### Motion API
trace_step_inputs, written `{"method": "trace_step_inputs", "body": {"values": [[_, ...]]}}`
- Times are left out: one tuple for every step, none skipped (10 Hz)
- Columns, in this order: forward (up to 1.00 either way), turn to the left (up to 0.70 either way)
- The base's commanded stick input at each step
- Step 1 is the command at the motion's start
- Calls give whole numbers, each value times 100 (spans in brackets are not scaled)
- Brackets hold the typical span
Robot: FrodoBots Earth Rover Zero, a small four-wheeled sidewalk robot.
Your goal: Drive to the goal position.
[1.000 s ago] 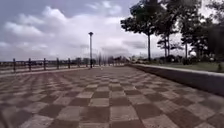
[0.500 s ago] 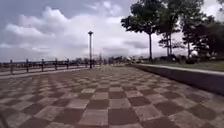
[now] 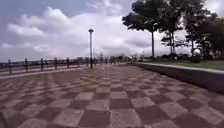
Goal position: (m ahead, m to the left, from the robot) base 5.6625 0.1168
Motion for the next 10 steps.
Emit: {"method": "trace_step_inputs", "body": {"values": [[85, 0], [85, 0], [85, 0], [85, 0], [85, 0], [85, 0], [85, 0], [85, 0], [85, 0], [85, 0]]}}
